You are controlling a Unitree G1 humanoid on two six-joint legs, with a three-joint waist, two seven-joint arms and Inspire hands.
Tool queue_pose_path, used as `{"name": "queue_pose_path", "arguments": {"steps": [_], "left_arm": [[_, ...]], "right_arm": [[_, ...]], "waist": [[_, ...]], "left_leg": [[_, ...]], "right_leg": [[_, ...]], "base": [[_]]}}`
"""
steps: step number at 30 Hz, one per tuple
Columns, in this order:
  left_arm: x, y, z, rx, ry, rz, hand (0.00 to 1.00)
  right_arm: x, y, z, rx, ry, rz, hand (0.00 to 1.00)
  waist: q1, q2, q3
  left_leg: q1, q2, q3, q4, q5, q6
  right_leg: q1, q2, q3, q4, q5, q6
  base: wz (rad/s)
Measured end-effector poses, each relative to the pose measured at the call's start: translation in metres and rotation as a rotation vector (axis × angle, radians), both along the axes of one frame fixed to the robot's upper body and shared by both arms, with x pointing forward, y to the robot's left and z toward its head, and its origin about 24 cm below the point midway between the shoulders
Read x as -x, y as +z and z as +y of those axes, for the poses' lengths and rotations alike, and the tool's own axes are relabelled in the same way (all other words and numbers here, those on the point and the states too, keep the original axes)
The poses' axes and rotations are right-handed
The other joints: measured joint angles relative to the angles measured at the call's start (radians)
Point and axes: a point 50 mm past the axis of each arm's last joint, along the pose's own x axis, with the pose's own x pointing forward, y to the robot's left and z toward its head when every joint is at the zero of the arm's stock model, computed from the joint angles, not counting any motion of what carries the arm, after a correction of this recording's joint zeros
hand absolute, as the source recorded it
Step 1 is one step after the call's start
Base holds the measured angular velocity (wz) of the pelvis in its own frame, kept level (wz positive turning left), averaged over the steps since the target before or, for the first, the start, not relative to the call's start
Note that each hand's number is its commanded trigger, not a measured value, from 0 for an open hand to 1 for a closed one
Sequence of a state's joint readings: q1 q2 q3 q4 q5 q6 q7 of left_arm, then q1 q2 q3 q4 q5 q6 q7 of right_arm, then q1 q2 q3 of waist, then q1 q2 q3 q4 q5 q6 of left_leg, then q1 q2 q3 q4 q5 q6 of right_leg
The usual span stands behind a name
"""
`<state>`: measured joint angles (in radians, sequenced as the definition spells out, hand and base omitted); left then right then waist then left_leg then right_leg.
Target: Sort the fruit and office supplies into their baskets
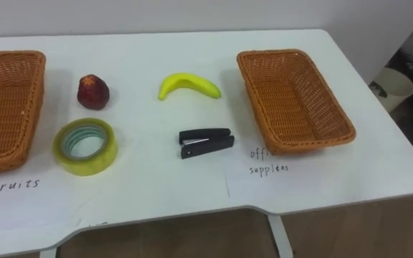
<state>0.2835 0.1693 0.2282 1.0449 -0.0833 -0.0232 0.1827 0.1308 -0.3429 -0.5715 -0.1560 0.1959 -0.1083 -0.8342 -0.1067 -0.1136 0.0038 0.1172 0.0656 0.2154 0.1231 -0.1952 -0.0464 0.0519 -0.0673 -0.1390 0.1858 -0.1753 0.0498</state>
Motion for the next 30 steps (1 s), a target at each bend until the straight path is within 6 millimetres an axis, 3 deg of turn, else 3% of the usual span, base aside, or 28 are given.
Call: {"name": "queue_pose_path", "arguments": {"steps": [3, 7, 13, 22, 30], "left_arm": [[0.001, -0.001, -0.001, 0.009, -0.005, 0.008, 0.00], [0.005, -0.003, -0.003, 0.016, -0.007, 0.035, 0.00], [0.005, -0.004, -0.006, 0.029, -0.032, 0.054, 0.00], [0.005, -0.005, -0.008, 0.039, -0.074, 0.066, 0.00], [0.005, -0.005, -0.008, 0.037, -0.153, 0.089, 0.00]], "right_arm": [[-0.010, 0.020, 0.005, 0.054, 0.045, -0.064, 0.00], [-0.019, 0.045, 0.013, 0.139, 0.095, -0.132, 0.00], [-0.034, 0.067, 0.034, 0.267, 0.194, -0.137, 0.00], [-0.049, 0.087, 0.052, 0.392, 0.329, -0.112, 0.00], [-0.064, 0.087, 0.070, 0.479, 0.469, 0.001, 0.00]], "waist": [[0.005, -0.010, 0.0005], [0.010, -0.023, 0.0069], [0.030, -0.022, 0.0056], [0.046, -0.007, 0.0020], [0.080, -0.002, -0.0017]], "left_leg": [[0.000, 0.000, 0.000, 0.000, 0.000, 0.000], [-0.003, 0.000, -0.002, 0.004, 0.000, 0.000], [-0.007, 0.000, -0.004, 0.003, 0.000, 0.000], [-0.018, 0.001, -0.029, 0.011, 0.000, 0.000], [-0.010, 0.003, -0.029, 0.013, 0.000, 0.000]], "right_leg": [[0.001, 0.000, 0.000, 0.000, 0.000, 0.000], [0.000, 0.000, -0.001, 0.000, 0.000, 0.000], [0.000, -0.001, -0.017, 0.001, 0.000, -0.001], [0.002, -0.003, -0.036, 0.002, 0.001, -0.001], [0.004, -0.005, -0.059, 0.003, 0.002, -0.004]], "base": [[0.00], [0.00], [0.01], [0.07], [-0.01]]}}
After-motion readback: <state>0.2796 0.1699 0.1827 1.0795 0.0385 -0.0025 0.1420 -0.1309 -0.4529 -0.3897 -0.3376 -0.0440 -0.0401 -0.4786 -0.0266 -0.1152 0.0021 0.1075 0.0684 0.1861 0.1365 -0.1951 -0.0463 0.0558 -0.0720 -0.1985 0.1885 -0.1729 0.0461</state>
